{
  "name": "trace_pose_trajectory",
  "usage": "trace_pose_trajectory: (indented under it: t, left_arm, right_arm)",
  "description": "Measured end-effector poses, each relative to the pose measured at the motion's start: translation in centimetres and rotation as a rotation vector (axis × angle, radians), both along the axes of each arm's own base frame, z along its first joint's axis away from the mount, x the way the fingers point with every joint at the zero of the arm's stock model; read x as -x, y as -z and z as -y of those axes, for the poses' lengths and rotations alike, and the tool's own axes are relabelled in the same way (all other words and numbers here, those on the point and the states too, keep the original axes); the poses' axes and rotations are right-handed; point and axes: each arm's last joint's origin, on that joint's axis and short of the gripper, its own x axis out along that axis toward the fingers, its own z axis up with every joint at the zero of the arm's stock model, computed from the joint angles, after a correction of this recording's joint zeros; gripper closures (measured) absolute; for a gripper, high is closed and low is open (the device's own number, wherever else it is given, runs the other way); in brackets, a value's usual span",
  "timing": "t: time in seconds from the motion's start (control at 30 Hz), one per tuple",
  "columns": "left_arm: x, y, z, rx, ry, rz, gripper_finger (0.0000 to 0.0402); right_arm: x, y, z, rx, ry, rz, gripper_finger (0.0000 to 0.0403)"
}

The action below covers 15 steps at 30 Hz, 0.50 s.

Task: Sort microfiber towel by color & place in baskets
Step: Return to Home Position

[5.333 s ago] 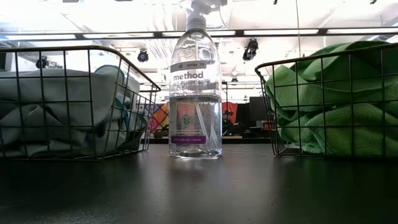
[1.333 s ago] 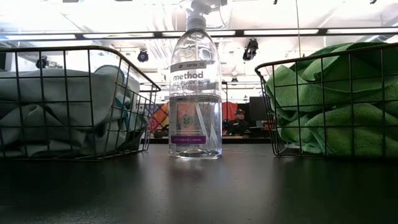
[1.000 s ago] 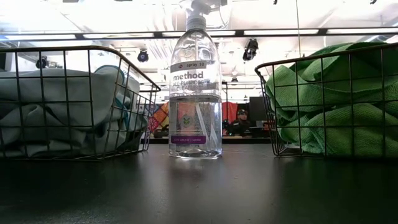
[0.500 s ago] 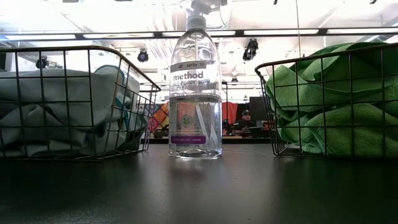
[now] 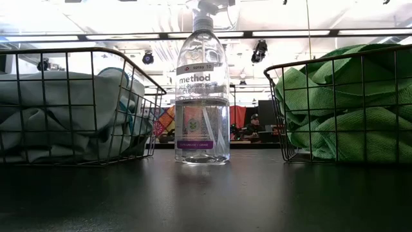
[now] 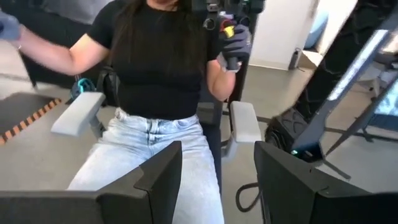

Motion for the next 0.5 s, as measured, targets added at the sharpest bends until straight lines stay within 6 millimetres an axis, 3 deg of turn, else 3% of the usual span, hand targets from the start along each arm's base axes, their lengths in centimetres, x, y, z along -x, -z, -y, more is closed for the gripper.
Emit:
trace_pose_trajectory:
  t: [0.5]
  left_arm:
    - [3.7,2.4,-7.9,0.157,-0.013,0.082,0.0216]
  right_arm:
    - [0.0,0.0,0.0,0.003,0.0,-0.003,0.0243]
